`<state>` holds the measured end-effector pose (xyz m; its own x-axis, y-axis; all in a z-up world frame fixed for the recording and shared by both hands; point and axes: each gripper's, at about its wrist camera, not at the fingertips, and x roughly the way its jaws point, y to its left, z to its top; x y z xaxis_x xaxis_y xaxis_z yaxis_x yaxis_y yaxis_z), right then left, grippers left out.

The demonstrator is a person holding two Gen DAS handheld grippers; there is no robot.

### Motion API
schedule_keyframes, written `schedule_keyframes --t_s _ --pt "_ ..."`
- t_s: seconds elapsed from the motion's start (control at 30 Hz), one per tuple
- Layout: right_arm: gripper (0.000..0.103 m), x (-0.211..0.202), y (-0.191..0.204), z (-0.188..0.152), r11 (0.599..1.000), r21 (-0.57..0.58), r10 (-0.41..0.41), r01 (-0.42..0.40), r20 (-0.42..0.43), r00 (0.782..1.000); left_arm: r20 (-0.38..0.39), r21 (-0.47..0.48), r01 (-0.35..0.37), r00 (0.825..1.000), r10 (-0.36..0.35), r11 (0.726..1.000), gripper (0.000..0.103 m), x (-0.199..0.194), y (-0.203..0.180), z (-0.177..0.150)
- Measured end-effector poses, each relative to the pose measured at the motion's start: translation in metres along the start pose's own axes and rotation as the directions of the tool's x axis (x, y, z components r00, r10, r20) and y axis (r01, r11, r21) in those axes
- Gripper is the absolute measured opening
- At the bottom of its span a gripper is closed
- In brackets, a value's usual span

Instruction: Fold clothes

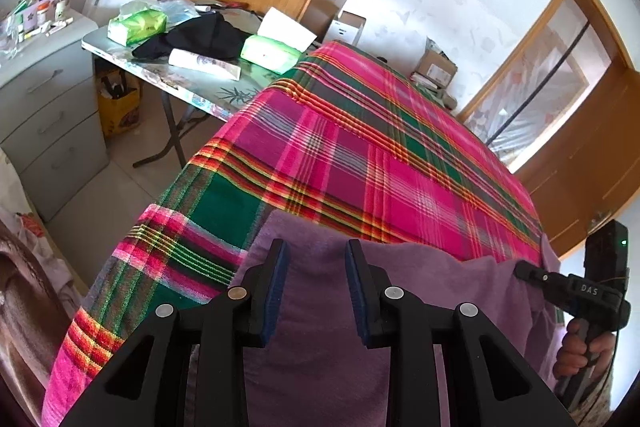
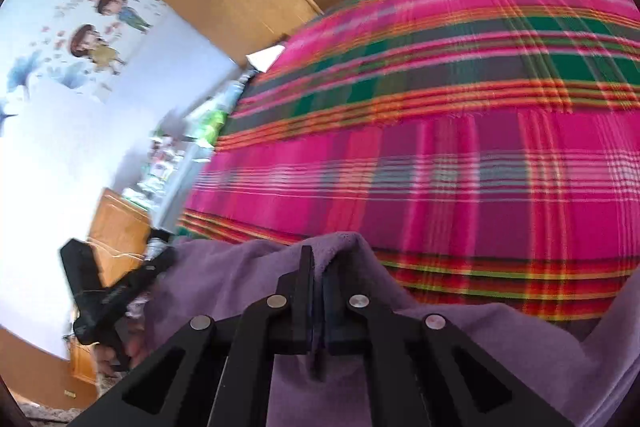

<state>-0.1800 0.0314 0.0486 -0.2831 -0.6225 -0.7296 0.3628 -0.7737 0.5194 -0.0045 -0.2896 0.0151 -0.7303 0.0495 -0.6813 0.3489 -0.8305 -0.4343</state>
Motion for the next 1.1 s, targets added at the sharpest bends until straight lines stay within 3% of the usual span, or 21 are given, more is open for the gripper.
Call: schedule_keyframes --t_s 0.17,0.23,0.53,0.73,0.83,0.93,1.1 --pt "0.003 0.001 -0.002 0.005 1.0 -0.006 -0.021 0.021 0.037 0.999 0.006 -0.008 -0.071 0.997 0.071 0.997 0.031 0.003 0.003 0.001" --pt "0.003 0.002 0.001 0.006 0.999 -0.022 -0.034 0.035 0.037 0.999 -0.015 -0.033 -0.107 0.994 0.107 0.994 0.043 0.007 0.008 0.002" --pt "0.005 0.004 0.012 0.006 0.991 -0.102 -0.089 0.092 0.035 0.995 -0.017 -0.06 -0.112 0.994 0.111 0.992 0.044 -0.001 0.011 0.001" --pt "0.014 -0.028 0.007 0.003 0.992 -0.073 -0.094 0.105 0.139 0.986 -0.007 -0.066 -0.13 0.992 0.13 0.989 0.042 -0.01 0.009 -0.001" --pt "0.015 -0.049 -0.004 -0.001 0.994 -0.032 -0.096 0.104 0.183 0.978 0.023 -0.049 -0.148 0.989 0.149 0.988 0.042 -0.022 0.002 -0.005" --pt "0.015 -0.072 -0.021 -0.011 0.992 0.023 -0.126 0.124 0.219 0.968 0.092 0.037 -0.181 0.98 0.177 0.983 0.042 -0.039 -0.016 -0.013" --pt "0.015 -0.108 -0.056 -0.034 0.978 0.119 -0.2 0.174 0.263 0.944 0.103 0.155 -0.1 0.991 0.085 0.983 0.042 -0.05 -0.054 -0.029"
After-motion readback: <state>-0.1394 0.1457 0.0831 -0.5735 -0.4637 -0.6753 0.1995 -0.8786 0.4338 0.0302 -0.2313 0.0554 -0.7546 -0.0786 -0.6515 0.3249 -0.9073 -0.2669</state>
